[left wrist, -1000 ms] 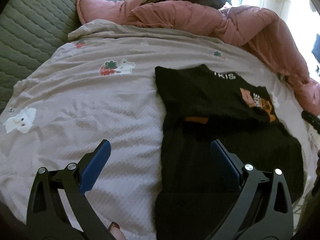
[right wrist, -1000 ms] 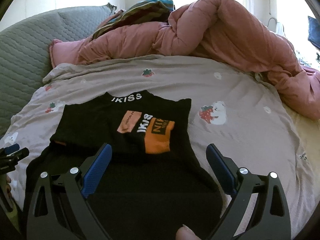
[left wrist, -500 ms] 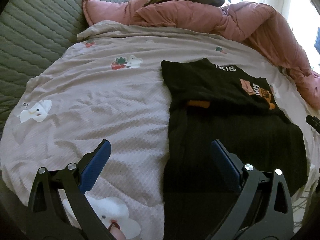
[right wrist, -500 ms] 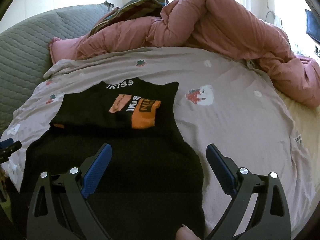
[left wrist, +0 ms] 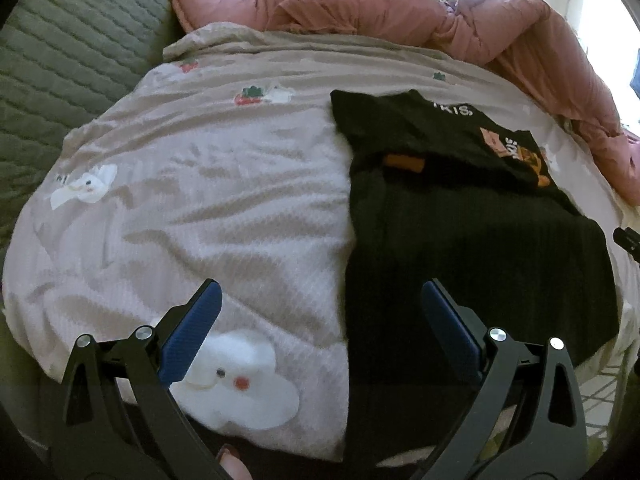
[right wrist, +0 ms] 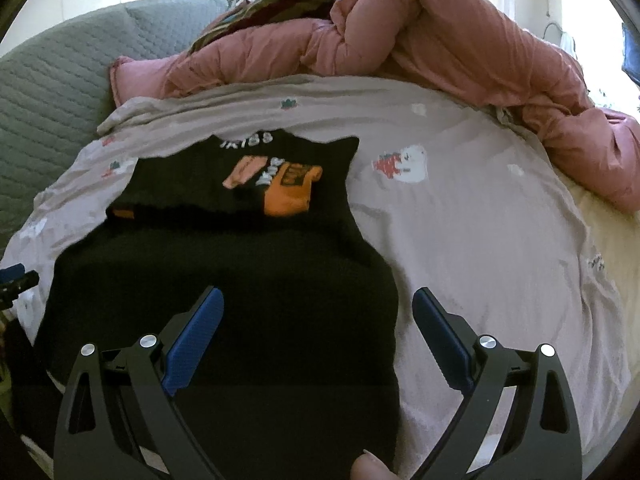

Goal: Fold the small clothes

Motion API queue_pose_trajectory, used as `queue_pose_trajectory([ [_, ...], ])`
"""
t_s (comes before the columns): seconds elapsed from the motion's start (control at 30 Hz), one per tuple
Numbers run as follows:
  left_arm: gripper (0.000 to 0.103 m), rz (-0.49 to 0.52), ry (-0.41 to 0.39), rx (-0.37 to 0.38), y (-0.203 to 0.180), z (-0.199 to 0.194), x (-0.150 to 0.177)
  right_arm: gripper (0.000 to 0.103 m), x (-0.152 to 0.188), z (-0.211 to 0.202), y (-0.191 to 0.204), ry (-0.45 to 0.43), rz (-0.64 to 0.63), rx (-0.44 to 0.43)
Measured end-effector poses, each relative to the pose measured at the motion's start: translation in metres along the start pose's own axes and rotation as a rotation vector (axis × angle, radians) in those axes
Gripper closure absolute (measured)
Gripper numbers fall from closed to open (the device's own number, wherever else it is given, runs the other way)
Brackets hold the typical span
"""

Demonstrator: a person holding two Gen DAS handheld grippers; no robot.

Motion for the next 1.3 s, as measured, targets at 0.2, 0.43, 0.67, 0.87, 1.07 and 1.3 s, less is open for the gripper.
queue_pose_trajectory([
  [0.2,0.014,-0.014,0.032,0.060,-0.005,0.000,0.016,0.008,0.012,-0.003,-0.005,0.016,0.000,-0.008],
  [0.43,0.047,0.006,0.096,0.169,-0.029,0.006,0.031,0.008,0.027,-0.009,-0.004,0.041,-0.025,-0.029],
  [0.67,0.049,-0.011,0.150,0.156,-0.028,0.021,0.040,0.008,0.047,-0.010,-0.012,0.086,-0.017,-0.035],
  [0.87,0.049,0.011,0.159,0.132,-0.031,0.028,0.044,0.008,0.064,-0.014,-0.026,0.117,0.010,-0.023],
  [1.07,0.076,-0.017,0.144,0.139,-0.025,0.025,0.043,0.010,0.073,-0.020,-0.040,0.125,0.053,-0.029],
  [1.3,0.089,-0.010,0.132,0.157,-0.028,0.015,0.044,0.054,0.084,-0.025,-0.041,0.158,0.064,-0.086],
])
Point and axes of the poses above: each gripper's, at about its wrist camera, not at the fingertips, and z roughly the way its jaws point, y to its left, x to its underside, the point moved 5 cm from there along z, roughly the way its jaws point, and after that the axes turned 2 degrees about z, right-handed, at the moved point
